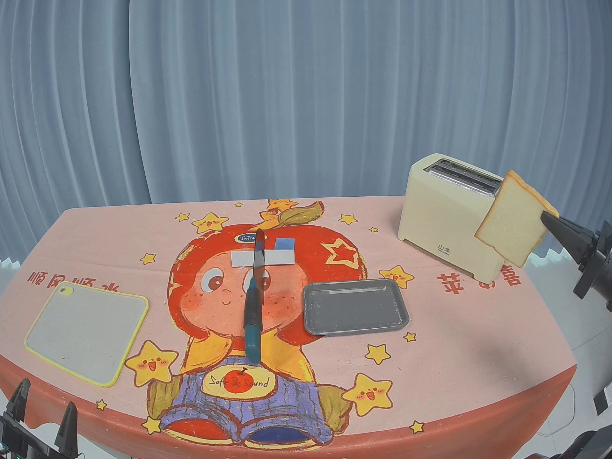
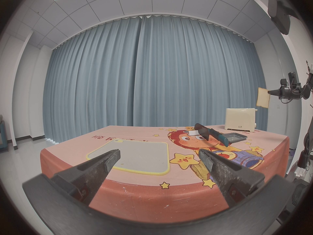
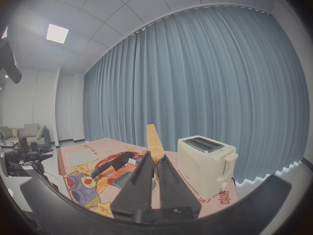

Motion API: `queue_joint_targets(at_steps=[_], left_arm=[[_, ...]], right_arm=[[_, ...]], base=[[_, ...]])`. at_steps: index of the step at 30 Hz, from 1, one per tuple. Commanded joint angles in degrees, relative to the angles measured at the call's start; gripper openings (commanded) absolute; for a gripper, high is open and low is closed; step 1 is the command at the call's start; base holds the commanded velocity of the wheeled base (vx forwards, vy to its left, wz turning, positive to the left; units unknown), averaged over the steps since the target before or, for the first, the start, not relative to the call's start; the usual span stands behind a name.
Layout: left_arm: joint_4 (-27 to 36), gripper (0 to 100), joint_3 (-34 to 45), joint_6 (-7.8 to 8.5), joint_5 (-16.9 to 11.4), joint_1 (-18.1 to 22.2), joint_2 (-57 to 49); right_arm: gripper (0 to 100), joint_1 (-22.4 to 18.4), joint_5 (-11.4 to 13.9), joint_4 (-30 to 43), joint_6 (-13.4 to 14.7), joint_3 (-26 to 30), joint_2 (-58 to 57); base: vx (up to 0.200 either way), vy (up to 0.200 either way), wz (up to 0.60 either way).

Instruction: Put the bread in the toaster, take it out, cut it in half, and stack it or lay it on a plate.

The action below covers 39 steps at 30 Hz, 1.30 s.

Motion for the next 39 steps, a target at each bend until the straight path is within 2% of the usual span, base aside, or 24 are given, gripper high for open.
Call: queue_joint_targets(at_steps=[1, 5, 11, 16, 18, 21, 39], left_arm=[[-0.02, 100, 1.01, -0.02, 0.01, 0.02, -0.93], [-0.02, 100, 1.01, -0.02, 0.01, 0.02, -0.93], [-0.02, 100, 1.01, -0.02, 0.01, 0.02, -0.93], [-0.02, 100, 1.01, -0.19, 0.01, 0.02, -0.93], [-0.02, 100, 1.01, -0.02, 0.01, 0.02, -0.93], [-0.02, 100, 1.01, -0.02, 0.01, 0.02, -0.93], [-0.02, 100, 1.01, -0.02, 0.01, 0.02, -0.93]], right_arm=[[0, -0.33, -0.23, -0.12, -0.42, 1.83, -0.04], [0, 0.11, 0.13, 0.23, -2.0, 3.06, -2.24], [0, -0.06, 0.21, 0.14, -2.97, 4.2, -3.38], [0, 0.11, 0.39, 0.67, -5.17, 5.35, -3.12], [0, 0.2, 0.48, 0.67, -7.19, 5.87, -3.12], [0, 0.2, 0.48, 0.67, -8.07, 5.87, -3.38], [0, 0.11, 0.48, 0.67, -8.07, 5.96, -4.52]], base=[[0.0, 0.0, 0.0], [0.0, 0.0, 0.0], [0.0, 0.0, 0.0], [0.0, 0.0, 0.0], [0.0, 0.0, 0.0], [0.0, 0.0, 0.0], [0.0, 0.0, 0.0]])
